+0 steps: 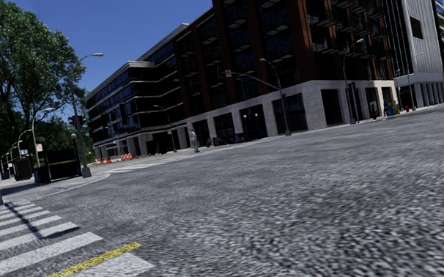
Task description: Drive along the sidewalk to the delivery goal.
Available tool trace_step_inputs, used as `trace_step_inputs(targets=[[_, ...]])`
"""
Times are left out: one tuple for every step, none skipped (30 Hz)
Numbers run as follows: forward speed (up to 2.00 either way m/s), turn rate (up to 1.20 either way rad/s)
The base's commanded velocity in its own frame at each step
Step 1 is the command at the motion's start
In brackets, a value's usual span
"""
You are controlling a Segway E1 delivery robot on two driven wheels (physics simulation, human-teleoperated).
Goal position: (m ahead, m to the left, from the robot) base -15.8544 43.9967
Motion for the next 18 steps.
trace_step_inputs(targets=[[0.00, 0.00], [0.00, 0.00], [0.00, 0.00], [0.00, 0.00], [0.00, 0.00], [0.00, 0.00], [0.00, 0.00], [0.00, 0.00], [0.00, 0.00], [0.00, 0.00], [0.00, 0.00], [0.00, 0.00], [0.00, 0.00], [0.00, 0.00], [0.00, 0.00], [0.00, 0.00], [0.00, 0.00], [0.00, 0.00]])
